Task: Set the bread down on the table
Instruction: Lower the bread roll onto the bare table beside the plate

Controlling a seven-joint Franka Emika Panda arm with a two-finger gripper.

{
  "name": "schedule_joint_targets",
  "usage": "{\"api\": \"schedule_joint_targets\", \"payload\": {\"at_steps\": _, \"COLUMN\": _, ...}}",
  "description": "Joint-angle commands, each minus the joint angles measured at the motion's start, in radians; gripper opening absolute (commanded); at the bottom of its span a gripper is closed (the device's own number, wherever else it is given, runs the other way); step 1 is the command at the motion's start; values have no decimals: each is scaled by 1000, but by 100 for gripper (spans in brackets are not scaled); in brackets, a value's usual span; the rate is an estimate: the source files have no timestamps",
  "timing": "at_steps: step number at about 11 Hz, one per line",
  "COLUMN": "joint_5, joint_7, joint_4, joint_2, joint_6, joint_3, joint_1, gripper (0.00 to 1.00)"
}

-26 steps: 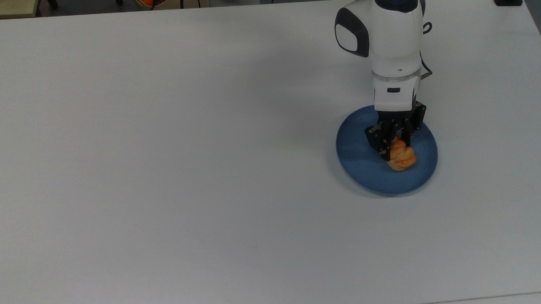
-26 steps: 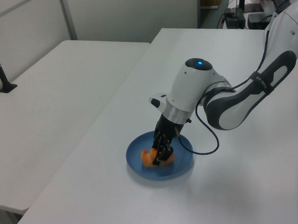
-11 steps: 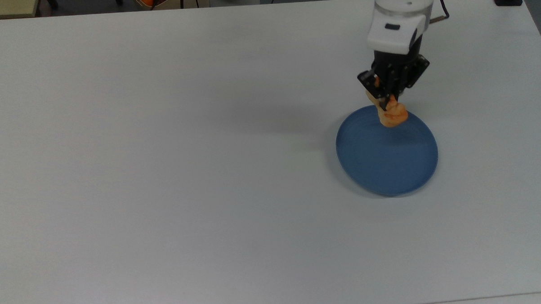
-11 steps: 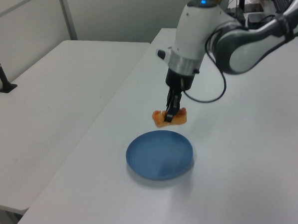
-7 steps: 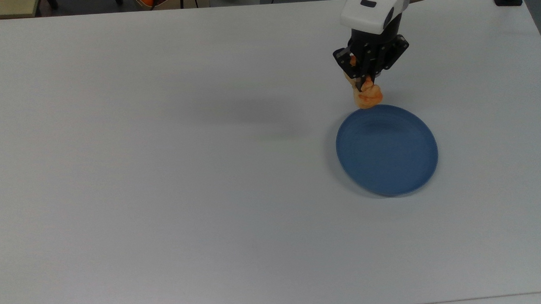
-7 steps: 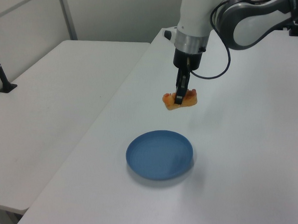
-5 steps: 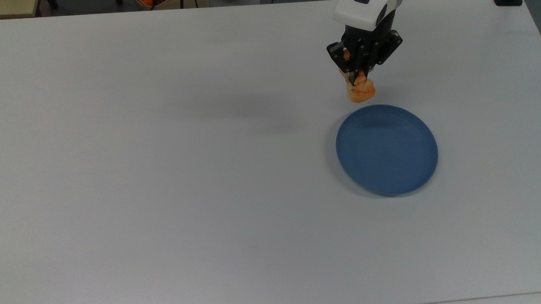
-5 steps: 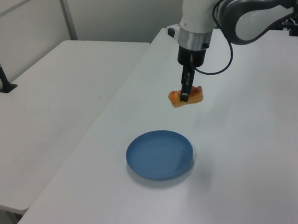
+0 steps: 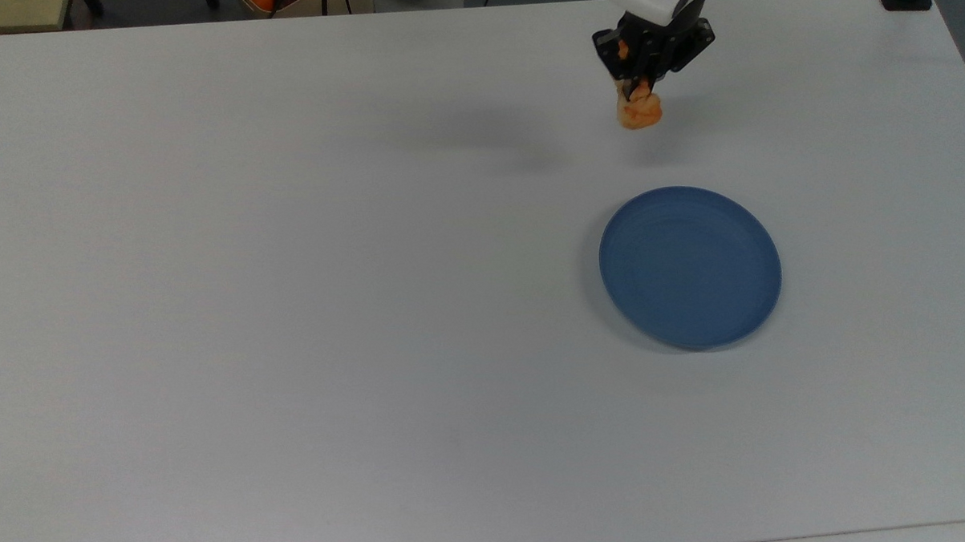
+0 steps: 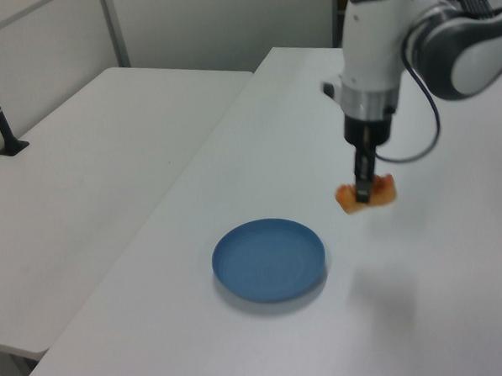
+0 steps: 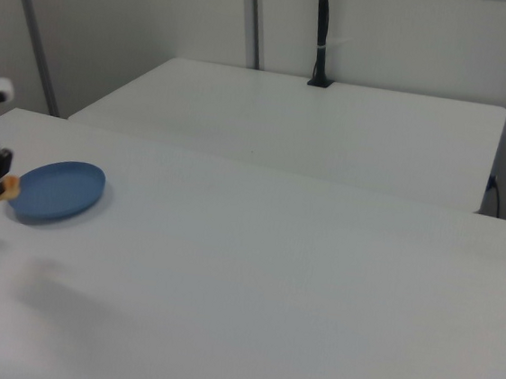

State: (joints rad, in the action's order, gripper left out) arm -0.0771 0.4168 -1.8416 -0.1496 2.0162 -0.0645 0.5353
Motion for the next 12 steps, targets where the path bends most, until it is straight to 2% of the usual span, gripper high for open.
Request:
{"api": "schedule_joint_targets", "payload": {"at_steps": 1, "joint_5": -36, "joint_7": 163, "joint_4": -146, "joint_2": 38, "joint_6": 32, "joint_3": -84, "joint_1": 14, "gripper": 16}}
{"api": "schedule_joint_targets", "payload": {"at_steps": 5, "joint_5": -38, "joint_7": 198, "joint_4": -241, "joint_2": 3, "joint_6": 180, "joint_3": -141, "joint_1": 18, "gripper": 16}}
{"api": "schedule_joint_targets", "payload": {"at_steps": 9, "joint_5": -38, "joint_7": 243, "joint_4": -232, "joint_2": -74, "joint_6": 292, "joint_3": -146, "joint_1": 69, "gripper": 20}}
{"api": "schedule_joint_targets", "payload": {"at_steps": 11, "joint_5": -38, "joint_7": 284, "joint_4": -231, "joint_2": -88, "joint_6": 306, "joint_3": -146, "joint_1": 87, "gripper": 27}}
{"api": "schedule_joint_targets", "payload": {"at_steps": 12, "joint_5": -38, "joint_7": 298, "joint_4": -231, "joint_2": -90, "joint_6": 305, "joint_3": -146, "joint_1": 87, "gripper": 41}}
